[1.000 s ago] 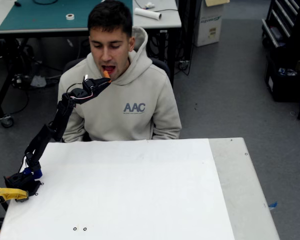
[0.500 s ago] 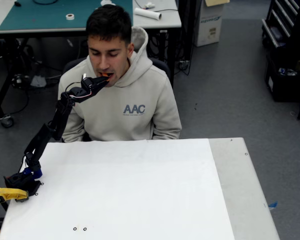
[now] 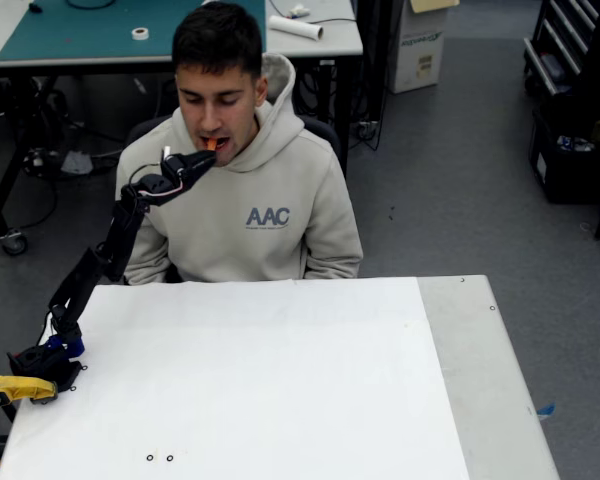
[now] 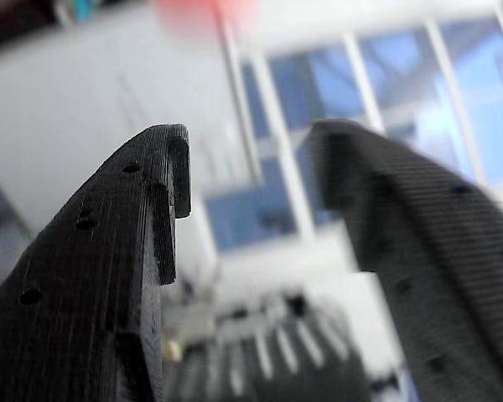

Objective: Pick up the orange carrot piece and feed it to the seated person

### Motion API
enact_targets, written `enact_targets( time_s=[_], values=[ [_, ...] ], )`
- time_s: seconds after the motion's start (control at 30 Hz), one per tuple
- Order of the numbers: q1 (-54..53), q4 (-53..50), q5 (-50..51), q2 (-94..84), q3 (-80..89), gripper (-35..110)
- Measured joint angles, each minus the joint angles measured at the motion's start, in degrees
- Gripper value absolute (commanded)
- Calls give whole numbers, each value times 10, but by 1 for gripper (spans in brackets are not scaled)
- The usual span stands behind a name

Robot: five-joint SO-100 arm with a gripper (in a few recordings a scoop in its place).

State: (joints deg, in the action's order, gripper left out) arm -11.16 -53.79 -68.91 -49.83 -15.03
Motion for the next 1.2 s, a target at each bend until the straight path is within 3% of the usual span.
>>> enact_targets(
  time_s=[0.23,0.5,1.0,1.2],
  values=[
    [-33,0,-1,0,0,22],
    [-64,0,8,0,-2,-5],
    [-127,-4,10,0,-2,-3],
    [-162,-4,79,0,62,-3]
  ],
)
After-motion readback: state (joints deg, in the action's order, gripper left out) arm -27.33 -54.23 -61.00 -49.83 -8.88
